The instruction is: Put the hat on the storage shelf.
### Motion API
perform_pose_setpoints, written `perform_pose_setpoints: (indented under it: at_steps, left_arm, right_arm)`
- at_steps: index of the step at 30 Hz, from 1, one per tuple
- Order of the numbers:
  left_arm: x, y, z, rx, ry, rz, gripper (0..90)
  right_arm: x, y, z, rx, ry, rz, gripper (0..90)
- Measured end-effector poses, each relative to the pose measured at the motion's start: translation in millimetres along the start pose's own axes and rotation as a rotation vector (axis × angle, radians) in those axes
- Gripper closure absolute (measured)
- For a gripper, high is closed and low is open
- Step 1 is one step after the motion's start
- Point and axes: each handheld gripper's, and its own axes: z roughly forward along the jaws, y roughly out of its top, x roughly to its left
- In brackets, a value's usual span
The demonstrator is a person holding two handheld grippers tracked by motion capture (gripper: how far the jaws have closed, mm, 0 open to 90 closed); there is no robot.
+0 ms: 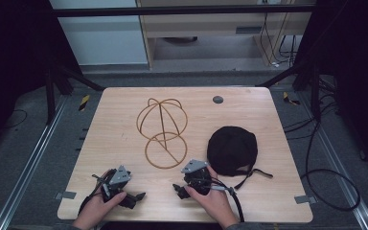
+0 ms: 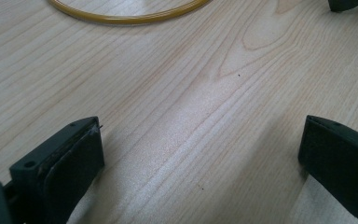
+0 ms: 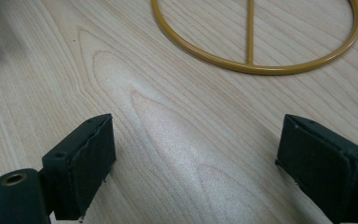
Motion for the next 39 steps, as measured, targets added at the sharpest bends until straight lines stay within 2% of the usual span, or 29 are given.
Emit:
perform_pose_setpoints:
  at_steps: [13, 17, 21, 26, 33, 37, 39]
  left_arm:
    - [-0.2, 0.1, 0.0, 0.001, 0.001, -0.003, 0.0]
    - [-0.5, -0.1, -0.1, 0.000, 0.003, -0.004, 0.0]
    - [-0.5, 0.0, -0.1, 0.000, 0.003, -0.004, 0.0]
    - [-0.6, 0.0, -0.1, 0.000, 0.004, -0.004, 0.0]
    - [-0.9, 0.1, 0.0, 0.000, 0.006, -0.007, 0.0]
    - [-1.9, 0.4, 0.4, 0.000, 0.012, -0.016, 0.0]
    - [-2.8, 0.8, 0.8, 0.000, 0.021, -0.024, 0.0]
  right_arm:
    - [0.2, -0.2, -0.1, 0.006, -0.015, 0.011, 8.6]
    - [5.9, 2.5, -6.5, 0.001, -0.055, -0.040, 10.9]
    - [7.9, 4.8, -13.0, -0.010, -0.074, -0.050, 12.0]
    - [6.7, 5.3, -27.5, -0.030, -0.096, -0.019, 12.7]
    - [-5.6, 9.8, -53.7, -0.064, -0.152, 0.056, 11.5]
    - [-12.0, 12.9, -68.6, -0.050, -0.184, 0.060, 11.5]
    - [-14.8, 14.6, -76.2, -0.030, -0.184, 0.064, 12.5]
